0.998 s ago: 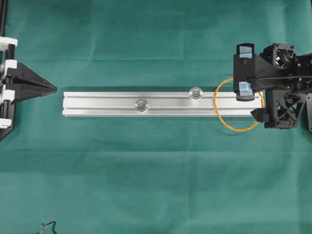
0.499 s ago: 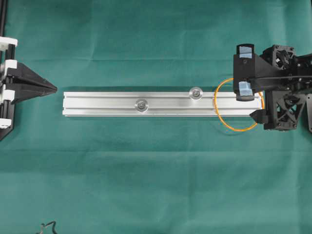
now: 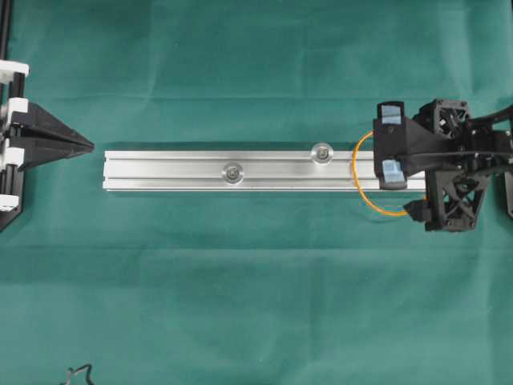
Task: Hook the rubber onto the shaft.
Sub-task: 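Lower the right gripper over the ring's edge near the rail end, then close the right gripper on the orange ring's rim, then lift the ring and carry it left toward the nearer metal post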
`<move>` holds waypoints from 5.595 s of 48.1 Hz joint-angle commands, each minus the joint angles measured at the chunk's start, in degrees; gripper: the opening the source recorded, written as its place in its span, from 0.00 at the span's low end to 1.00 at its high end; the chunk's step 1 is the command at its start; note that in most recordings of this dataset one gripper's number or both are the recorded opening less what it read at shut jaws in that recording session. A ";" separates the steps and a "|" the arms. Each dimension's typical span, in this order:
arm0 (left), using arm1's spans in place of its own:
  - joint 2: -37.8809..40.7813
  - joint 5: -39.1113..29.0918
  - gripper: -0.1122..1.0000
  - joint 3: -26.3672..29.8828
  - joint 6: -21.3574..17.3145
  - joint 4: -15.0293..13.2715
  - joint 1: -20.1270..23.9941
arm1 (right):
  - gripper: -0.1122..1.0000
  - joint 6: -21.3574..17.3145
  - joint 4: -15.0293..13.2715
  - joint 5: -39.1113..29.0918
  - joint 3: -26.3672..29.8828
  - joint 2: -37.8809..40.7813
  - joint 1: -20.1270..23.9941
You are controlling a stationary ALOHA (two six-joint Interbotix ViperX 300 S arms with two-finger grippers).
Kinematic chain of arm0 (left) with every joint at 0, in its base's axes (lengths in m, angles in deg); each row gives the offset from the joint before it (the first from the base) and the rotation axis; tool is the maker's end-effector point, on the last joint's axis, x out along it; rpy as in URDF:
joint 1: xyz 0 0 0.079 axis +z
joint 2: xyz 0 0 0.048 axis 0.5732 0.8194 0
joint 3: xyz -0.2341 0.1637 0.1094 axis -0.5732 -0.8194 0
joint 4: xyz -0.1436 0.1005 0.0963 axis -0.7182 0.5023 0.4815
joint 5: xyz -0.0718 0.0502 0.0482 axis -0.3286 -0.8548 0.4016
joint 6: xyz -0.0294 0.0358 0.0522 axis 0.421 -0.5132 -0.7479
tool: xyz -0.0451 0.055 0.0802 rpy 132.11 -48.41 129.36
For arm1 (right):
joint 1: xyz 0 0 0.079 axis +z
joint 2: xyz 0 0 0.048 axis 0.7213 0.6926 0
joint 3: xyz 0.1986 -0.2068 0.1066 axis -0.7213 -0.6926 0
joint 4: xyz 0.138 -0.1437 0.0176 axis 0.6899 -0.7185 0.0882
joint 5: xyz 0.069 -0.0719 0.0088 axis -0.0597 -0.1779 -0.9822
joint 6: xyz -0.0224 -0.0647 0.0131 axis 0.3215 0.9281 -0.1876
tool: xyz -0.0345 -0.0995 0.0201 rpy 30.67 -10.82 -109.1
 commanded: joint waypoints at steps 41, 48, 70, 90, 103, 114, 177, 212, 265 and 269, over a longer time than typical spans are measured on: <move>0.44 0.53 0.10 1.76 0.00 0.18 0.09 | 0.98 -0.09 2.64 16.17 -8.53 7.91 4.04; 0.44 0.53 0.10 1.76 0.00 0.09 0.18 | 0.98 -0.09 3.08 18.72 -9.40 8.53 4.39; 0.44 0.53 0.10 1.76 0.00 0.09 0.18 | 0.97 -0.09 3.08 21.53 -10.02 11.07 4.83; 0.44 0.53 0.10 1.76 0.00 0.09 0.18 | 0.94 -0.09 3.08 21.62 -10.11 11.07 4.83; 0.44 0.53 0.10 1.76 0.00 0.18 0.18 | 0.91 -0.09 3.08 21.62 -10.11 11.34 4.83; 0.44 0.53 0.10 1.76 0.00 0.18 0.18 | 0.69 0.00 2.81 21.71 -10.02 11.34 4.83; 0.44 0.53 0.10 1.76 0.00 0.09 0.18 | 0.16 0.00 0.44 12.57 -5.98 2.72 4.75; 0.44 0.53 0.10 1.85 0.00 0.09 0.18 | 0.16 0.00 -4.75 -3.08 5.19 -1.14 4.75; 0.44 0.53 0.10 1.85 -0.09 0.18 0.09 | 0.16 0.18 -6.59 -3.87 11.78 5.19 4.39; 0.44 0.53 0.10 1.85 -0.09 0.18 0.18 | 0.16 0.18 -7.12 -3.87 13.45 7.03 4.31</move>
